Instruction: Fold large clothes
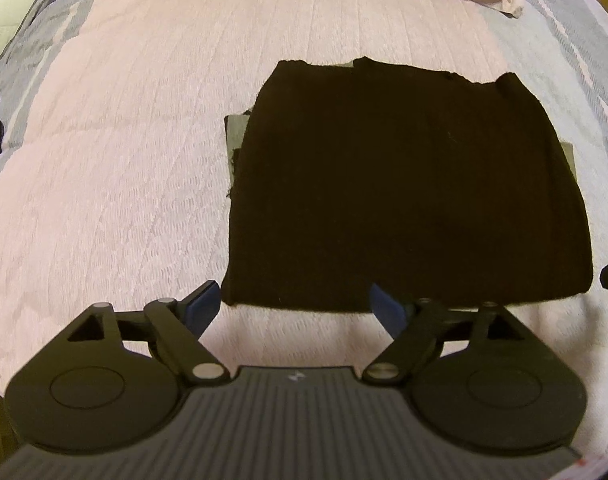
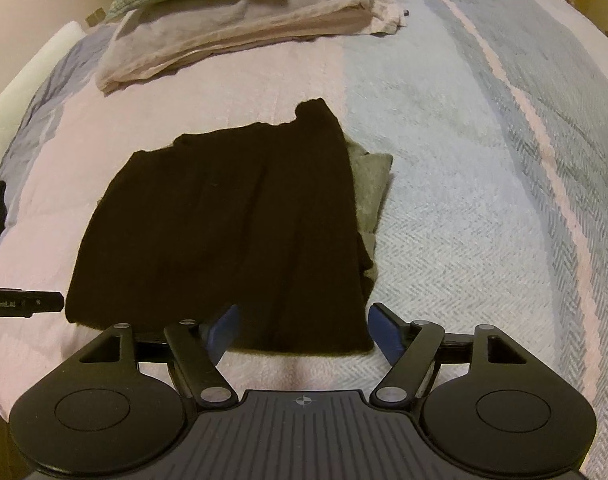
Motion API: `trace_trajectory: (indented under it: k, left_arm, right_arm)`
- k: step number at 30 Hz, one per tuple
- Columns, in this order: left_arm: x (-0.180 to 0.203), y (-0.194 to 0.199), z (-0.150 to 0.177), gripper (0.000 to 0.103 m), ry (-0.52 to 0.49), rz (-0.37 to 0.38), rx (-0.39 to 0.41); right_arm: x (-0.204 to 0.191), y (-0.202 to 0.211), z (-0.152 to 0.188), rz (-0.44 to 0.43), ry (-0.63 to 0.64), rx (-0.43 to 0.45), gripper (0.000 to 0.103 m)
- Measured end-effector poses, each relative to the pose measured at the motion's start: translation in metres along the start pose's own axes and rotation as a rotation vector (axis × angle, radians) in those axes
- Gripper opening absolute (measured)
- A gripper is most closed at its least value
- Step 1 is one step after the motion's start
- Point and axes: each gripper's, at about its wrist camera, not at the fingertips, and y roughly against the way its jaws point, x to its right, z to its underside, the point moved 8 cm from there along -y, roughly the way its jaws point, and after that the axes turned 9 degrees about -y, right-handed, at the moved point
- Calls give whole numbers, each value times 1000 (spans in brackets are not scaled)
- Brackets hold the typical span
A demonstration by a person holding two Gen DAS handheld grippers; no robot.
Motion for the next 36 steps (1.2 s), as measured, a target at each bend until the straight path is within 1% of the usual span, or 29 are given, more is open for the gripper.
trace_trajectory:
  k: [10,18,20,21,22,23,24,25,26,27,28,29,30,31,33,35,36]
  left_arm:
    - [12,-4,20,83,-16,11,-55]
    - [13,-11,31,84,-33,43,-74]
    - [13,-13,33,84,-38,64,-68]
    - [12,-13,33,84,-41,76,-66]
    - [10,-13,31,84,-45,90,-57]
    - [8,-11,29,84,-46,100,-41]
    - [4,-9,26,85,-44,109,-21]
    - [-1,-7,23,86,-38,118,1]
    - [-6,-5,19,87,-27,129,22]
    - [-10,-6,16,87,-15,141,39]
    - [-15,-7,12,87,-4,156,50]
    - [-18,-10,10,87,5,172,56]
    - [-22,-14,6,87,15,186,60]
    - [-25,-17,4,87,24,193,65]
    - [-33,-25,0,87,37,204,86]
    - [-41,-35,-5,87,68,230,100]
    - [-45,-40,-8,86,87,244,105]
  right_arm:
    - [4,1,22,31,12,-69,71]
    - [-2,2,33,57,13,-82,71]
    - [-2,9,29,75,1,-41,71]
    - [-2,17,23,78,-10,8,71]
    - [-2,29,14,76,-28,84,71]
    - [-1,46,4,61,-56,191,71]
    - [0,58,-3,39,-78,265,71]
    - [1,67,-8,10,-102,313,71]
    - [1,65,-11,-24,-115,295,71]
    - [3,52,-10,-53,-125,215,71]
    - [9,33,-6,-45,-143,130,71]
    - [17,17,-1,-29,-162,86,71]
    - [23,5,1,-27,-175,63,71]
    - [28,-4,2,-32,-190,57,71]
    - [35,-15,-5,-44,-224,81,71]
    - [36,-24,-16,-73,-218,118,71]
    - [38,-33,-20,-70,-209,123,71]
